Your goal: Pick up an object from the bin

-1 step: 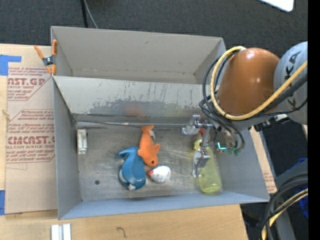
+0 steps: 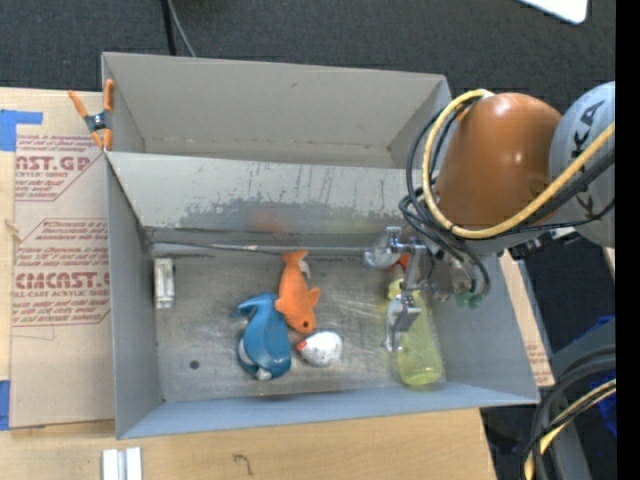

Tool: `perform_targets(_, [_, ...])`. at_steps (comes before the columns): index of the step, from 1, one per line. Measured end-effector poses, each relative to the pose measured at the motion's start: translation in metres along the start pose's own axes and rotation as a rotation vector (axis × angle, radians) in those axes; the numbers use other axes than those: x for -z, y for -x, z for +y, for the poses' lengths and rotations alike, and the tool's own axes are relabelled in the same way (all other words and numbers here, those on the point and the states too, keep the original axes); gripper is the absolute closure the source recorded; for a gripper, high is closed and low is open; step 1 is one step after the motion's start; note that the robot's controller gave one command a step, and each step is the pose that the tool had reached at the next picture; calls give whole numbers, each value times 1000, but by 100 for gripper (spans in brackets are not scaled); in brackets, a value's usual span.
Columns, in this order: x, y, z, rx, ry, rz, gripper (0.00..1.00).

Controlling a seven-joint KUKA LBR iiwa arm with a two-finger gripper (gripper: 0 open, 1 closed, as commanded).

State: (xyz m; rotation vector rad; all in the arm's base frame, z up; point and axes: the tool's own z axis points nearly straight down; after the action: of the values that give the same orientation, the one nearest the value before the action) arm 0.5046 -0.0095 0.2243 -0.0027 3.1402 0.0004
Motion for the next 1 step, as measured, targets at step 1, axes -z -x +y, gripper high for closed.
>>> perform_targets(1, [-59,-8,20,89,0,-3,0])
